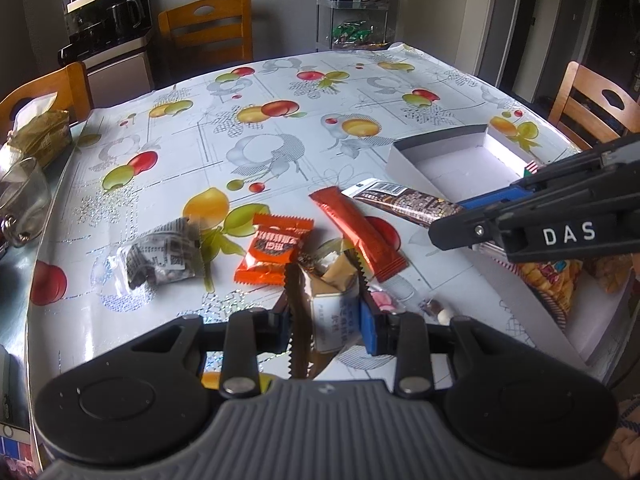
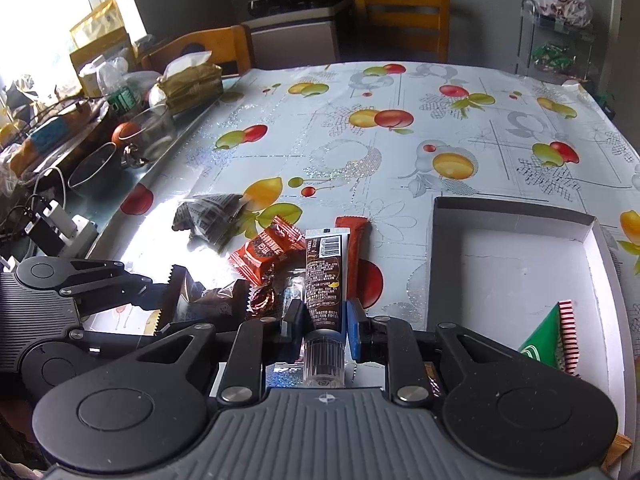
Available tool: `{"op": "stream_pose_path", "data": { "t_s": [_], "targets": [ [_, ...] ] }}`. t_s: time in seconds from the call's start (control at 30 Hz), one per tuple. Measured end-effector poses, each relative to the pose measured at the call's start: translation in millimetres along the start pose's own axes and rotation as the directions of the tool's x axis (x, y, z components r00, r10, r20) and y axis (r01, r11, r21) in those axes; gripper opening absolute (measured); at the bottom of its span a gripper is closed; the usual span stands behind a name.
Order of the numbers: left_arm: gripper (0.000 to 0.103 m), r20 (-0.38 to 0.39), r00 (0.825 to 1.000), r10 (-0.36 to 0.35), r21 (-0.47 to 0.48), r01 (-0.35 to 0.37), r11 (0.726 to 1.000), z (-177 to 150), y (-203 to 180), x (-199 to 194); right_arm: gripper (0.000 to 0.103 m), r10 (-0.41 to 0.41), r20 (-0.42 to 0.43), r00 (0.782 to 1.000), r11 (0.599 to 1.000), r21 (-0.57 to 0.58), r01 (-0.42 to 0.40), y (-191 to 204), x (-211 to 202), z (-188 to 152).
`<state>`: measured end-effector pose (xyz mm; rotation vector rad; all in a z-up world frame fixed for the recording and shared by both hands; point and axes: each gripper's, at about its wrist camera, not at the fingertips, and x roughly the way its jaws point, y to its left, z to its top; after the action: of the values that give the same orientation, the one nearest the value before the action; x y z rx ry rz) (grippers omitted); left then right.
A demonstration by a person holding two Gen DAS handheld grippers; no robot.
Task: Organize snacks
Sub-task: 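Grasp the brown chocolate tube with the right gripper while the left lifts the packet, then carry the chocolate tube and the brown serrated packet over the white box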
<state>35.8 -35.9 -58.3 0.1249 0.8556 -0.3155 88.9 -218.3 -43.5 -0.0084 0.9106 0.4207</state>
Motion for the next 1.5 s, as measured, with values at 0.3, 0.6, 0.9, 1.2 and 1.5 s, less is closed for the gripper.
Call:
{"op": "stream_pose_path", "data": {
  "t_s": [0.3, 0.6, 0.9, 1.2, 1.5],
  "targets": [
    [0.031, 0.009, 1.0, -0.016, 0.026, 0.016, 1.0, 8.9, -17.0, 1.8, 0.023, -0.015, 0.021, 1.0, 1.0, 0.026, 0.014, -15.2, -11.5, -1.7],
    [0.031, 0.028, 0.999, -0.045, 0.05, 0.043, 0.998, 24.8, -37.1, 5.4, 0.023, -0.05, 0.042, 0.998, 0.997, 0.054, 0.047, -37.1, -26.8, -1.0],
    [0.031, 0.034, 0.996, -0.082, 0.077, 0.079, 0.994, 42.0, -65.9, 13.3, 0.023, -0.089, 0.049, 0.995, 0.993, 0.084, 0.084, -64.2, -41.8, -3.0],
    [0.031, 0.034, 0.994, -0.101, 0.091, 0.098, 0.991, 59.4, -90.3, 20.4, 0.023, -0.11, 0.056, 0.992, 0.989, 0.108, 0.104, -92.0, -54.4, -1.2],
    [0.031, 0.034, 0.992, -0.12, 0.102, 0.116, 0.988, 78.2, -112.4, 31.7, 0.023, -0.135, 0.049, 0.99, 0.982, 0.138, 0.127, -121.0, -62.6, -3.5]
  ]
}}
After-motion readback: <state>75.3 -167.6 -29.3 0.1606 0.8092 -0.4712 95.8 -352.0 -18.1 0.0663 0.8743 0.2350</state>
